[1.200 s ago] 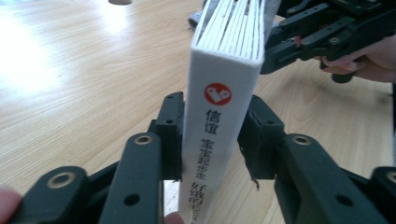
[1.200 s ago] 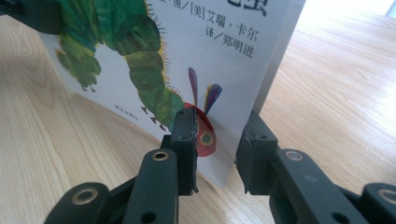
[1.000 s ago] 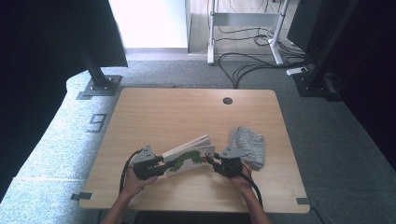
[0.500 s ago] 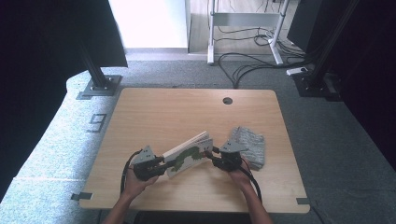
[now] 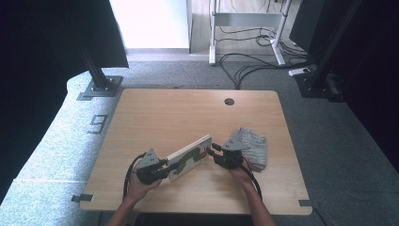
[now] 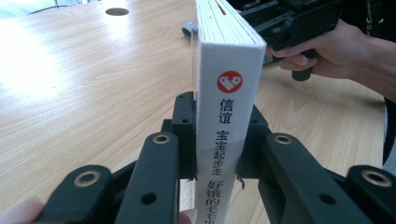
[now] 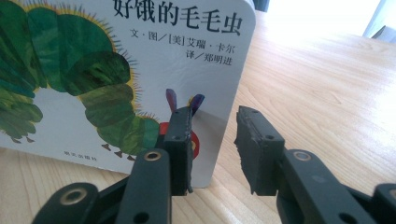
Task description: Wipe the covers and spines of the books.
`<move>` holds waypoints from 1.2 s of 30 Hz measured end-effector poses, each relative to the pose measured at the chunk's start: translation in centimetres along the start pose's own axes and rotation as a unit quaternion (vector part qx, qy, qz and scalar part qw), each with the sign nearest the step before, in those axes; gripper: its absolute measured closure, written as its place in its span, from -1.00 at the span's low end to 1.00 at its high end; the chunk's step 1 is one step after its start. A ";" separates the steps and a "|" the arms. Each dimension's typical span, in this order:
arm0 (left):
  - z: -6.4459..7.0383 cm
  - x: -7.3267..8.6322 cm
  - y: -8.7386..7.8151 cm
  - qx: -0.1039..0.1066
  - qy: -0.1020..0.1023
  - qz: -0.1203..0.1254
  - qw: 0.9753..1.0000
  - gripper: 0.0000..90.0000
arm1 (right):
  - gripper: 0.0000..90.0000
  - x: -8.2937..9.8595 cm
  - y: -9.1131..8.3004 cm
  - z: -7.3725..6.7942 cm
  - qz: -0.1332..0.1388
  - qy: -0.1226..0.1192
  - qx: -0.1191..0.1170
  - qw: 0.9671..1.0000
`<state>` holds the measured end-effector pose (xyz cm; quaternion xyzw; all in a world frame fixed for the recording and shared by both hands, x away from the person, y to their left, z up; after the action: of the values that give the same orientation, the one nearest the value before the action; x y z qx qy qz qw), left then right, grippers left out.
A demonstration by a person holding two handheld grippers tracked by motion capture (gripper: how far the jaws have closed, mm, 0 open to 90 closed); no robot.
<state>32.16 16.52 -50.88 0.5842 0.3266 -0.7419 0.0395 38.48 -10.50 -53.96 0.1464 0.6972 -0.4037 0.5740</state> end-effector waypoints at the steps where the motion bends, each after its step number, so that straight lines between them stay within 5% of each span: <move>1: 0.0 0.0 0.0 0.000 -0.001 0.001 1.000 0.65 | 0.40 0.0 0.0 0.0 -0.002 -0.001 0.002 1.000; 19: 0.3 0.5 0.8 -0.012 -0.021 -0.007 1.000 0.64 | 0.16 0.3 0.7 -2.2 -0.025 0.006 0.008 1.000; 36: 1.0 0.6 1.6 -0.039 -0.026 -0.027 0.999 0.57 | 0.15 -0.6 1.9 -1.8 -0.009 0.027 0.012 1.000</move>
<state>31.78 14.92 -52.03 0.5540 0.3694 -0.7444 0.0506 38.66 -7.82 -54.15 0.1580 0.7089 -0.4130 0.5494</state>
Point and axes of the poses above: each handheld gripper's, and its own axes: y roughly forward along the jaws, x roughly out of its underside, z roughly to its right, the point moved 3 cm from there along y, roughly forward along the jaws, and after that the axes turned 3 degrees about x, right-handed, at the moved point
